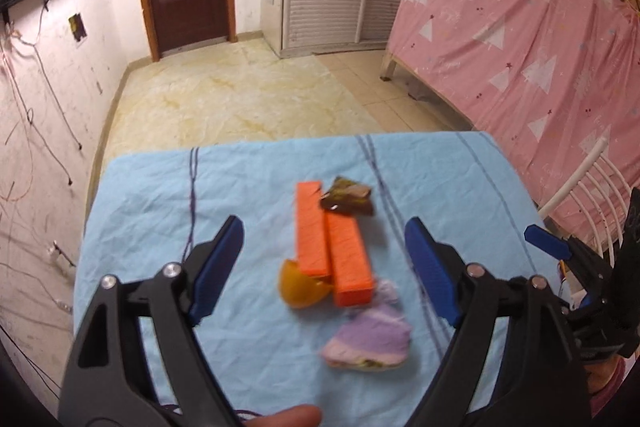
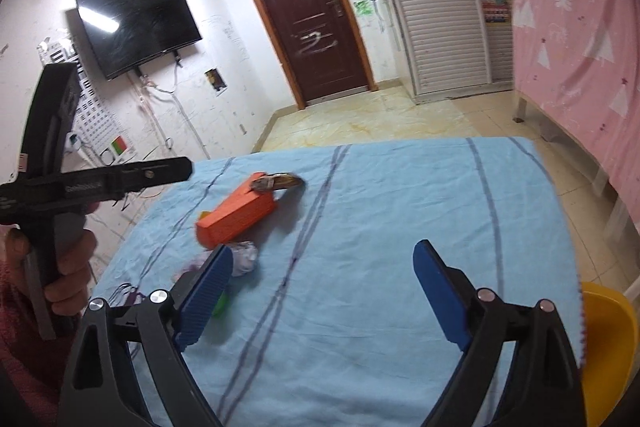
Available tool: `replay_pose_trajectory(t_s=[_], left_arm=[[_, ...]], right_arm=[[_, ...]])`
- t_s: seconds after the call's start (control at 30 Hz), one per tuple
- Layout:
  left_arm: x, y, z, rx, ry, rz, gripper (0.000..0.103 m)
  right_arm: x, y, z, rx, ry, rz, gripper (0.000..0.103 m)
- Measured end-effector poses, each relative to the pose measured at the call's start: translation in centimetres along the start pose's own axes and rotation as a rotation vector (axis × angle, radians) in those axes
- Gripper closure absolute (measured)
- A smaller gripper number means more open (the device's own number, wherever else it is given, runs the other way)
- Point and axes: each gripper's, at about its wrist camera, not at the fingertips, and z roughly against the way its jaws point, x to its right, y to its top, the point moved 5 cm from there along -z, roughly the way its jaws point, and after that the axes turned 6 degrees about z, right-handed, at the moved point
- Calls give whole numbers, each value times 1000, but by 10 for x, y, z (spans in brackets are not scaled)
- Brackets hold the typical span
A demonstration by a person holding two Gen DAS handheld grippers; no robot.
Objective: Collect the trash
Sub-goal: 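Move both open tools back over the bedsheet, then grasp the yellow half-sphere with the left tool while the right tool grasps the purple cloth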
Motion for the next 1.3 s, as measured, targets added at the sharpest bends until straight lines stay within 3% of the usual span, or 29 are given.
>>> replay_pose_trajectory(t_s=[0.23, 0.63, 1.07, 1.13, 1.17, 1.3], left_arm=[[-22, -15, -8, -45, -31, 1, 24], [-37, -37, -34, -125, -76, -65, 25], [-23, -42, -64, -142, -136, -144, 49], [-22, -44, -65, -144, -144, -146, 55], [-21, -45, -66, -150, -150, -146, 63], [-22, -47, -64, -152, -160, -145, 63]], right_arm=[[-36, -1, -21, -47, 23, 72, 18], [-38, -4, -36, -78, 8, 68, 18], [-46, -8, -40, -77, 53, 71, 18], [-45, -7, -39, -78, 53, 67, 18], [-45, -7, -40, -77, 55, 65, 18], [-49, -6, -41, -79, 69, 62, 17]])
